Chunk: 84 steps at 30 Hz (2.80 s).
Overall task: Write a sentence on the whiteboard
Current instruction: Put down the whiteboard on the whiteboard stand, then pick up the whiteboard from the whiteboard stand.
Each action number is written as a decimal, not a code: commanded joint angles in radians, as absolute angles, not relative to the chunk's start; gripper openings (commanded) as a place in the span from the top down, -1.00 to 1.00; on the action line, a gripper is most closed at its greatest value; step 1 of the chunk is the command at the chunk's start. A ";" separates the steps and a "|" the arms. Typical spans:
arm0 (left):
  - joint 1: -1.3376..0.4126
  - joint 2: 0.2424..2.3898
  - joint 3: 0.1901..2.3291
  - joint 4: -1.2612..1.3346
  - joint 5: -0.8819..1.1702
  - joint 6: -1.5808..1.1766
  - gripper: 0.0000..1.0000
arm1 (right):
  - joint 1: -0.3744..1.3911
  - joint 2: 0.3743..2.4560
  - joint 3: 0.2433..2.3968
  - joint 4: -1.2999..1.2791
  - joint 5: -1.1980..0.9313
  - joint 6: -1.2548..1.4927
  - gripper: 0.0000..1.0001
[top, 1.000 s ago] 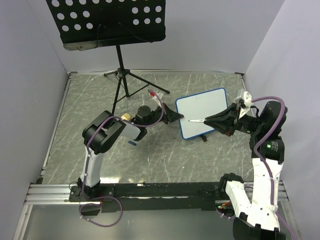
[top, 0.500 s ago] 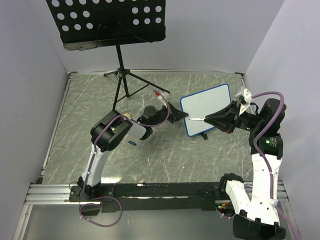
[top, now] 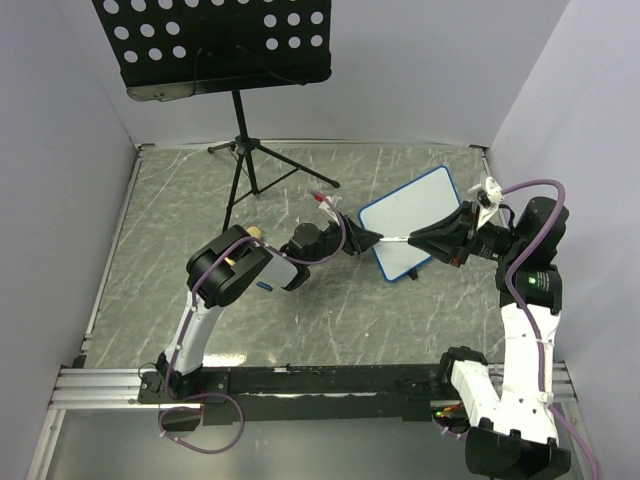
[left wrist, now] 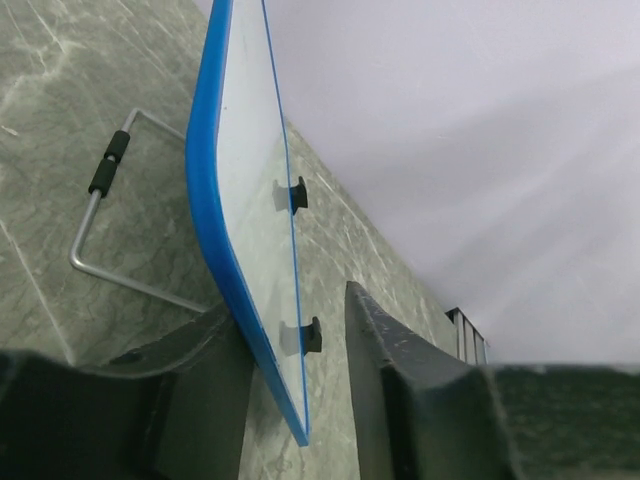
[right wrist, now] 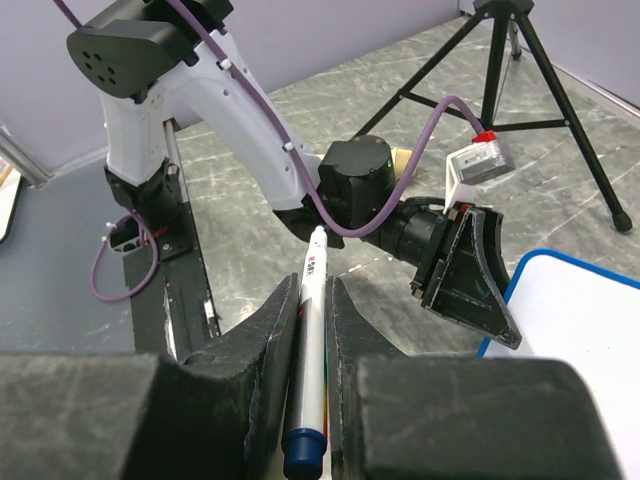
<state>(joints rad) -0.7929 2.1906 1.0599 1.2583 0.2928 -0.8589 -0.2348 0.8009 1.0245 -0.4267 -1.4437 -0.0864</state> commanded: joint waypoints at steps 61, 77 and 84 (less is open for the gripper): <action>-0.739 1.935 1.129 1.418 0.419 -0.970 0.98 | -0.304 0.732 1.113 -0.565 -1.520 -0.198 1.00; -0.703 1.011 0.582 0.710 0.243 -0.830 0.97 | 0.279 0.765 1.180 -0.700 -1.037 -0.443 1.00; -0.703 0.715 0.392 0.643 0.169 -0.856 0.98 | 0.471 0.844 1.232 -0.709 -0.922 -0.495 1.00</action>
<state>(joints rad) -0.7036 0.8352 0.4465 0.6109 0.2455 -0.8333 0.4061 0.8143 1.1831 -0.7460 -1.0225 -0.4484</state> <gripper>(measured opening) 0.062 0.184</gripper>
